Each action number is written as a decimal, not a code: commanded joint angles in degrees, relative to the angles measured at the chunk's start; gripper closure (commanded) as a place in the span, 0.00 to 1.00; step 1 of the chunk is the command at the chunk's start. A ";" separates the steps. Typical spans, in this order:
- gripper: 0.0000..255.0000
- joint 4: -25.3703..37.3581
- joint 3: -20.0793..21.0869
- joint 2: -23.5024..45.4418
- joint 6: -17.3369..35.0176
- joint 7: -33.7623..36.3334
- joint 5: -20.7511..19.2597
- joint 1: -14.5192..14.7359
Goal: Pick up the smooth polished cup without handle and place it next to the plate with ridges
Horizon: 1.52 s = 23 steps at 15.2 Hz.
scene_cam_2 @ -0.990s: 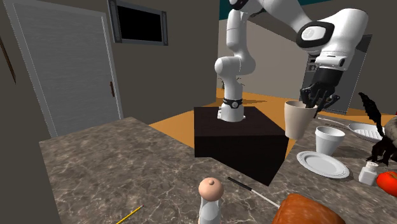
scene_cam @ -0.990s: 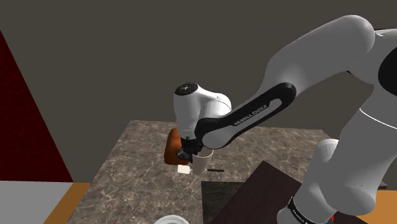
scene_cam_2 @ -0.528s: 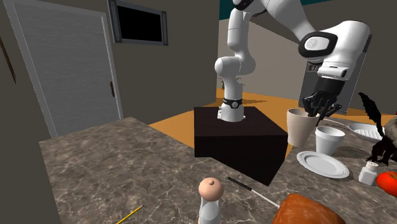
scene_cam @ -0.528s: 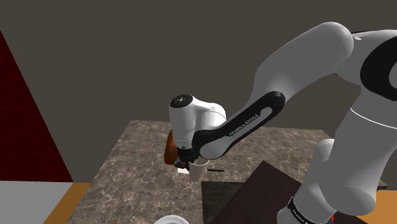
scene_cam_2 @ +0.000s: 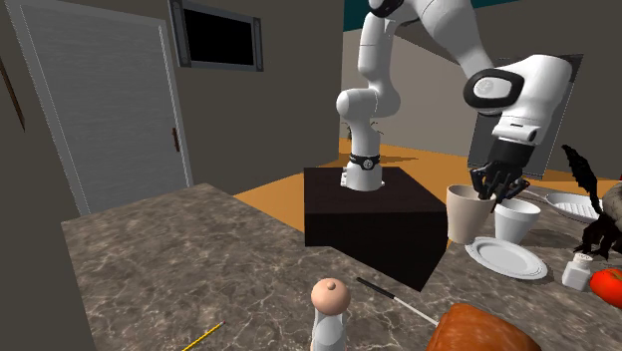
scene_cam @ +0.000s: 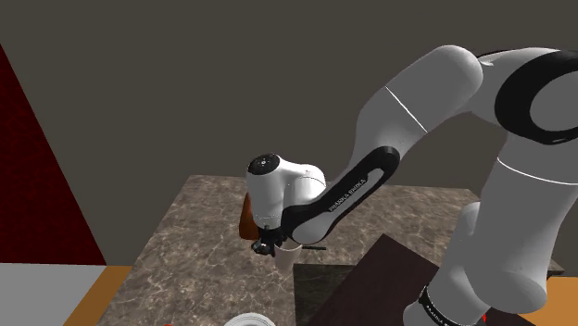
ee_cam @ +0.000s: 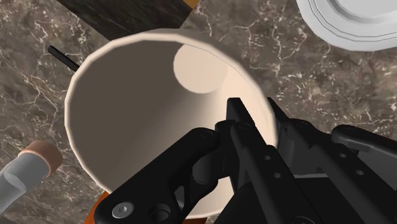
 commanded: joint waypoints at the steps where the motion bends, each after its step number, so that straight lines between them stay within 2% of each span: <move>1: 1.00 -0.31 -0.12 1.35 1.52 1.11 -1.04 0.12; 11: 1.00 -0.09 -1.91 8.87 8.02 6.19 -6.82 0.90; 23: 1.00 1.82 -5.42 17.82 14.41 12.07 -13.44 3.13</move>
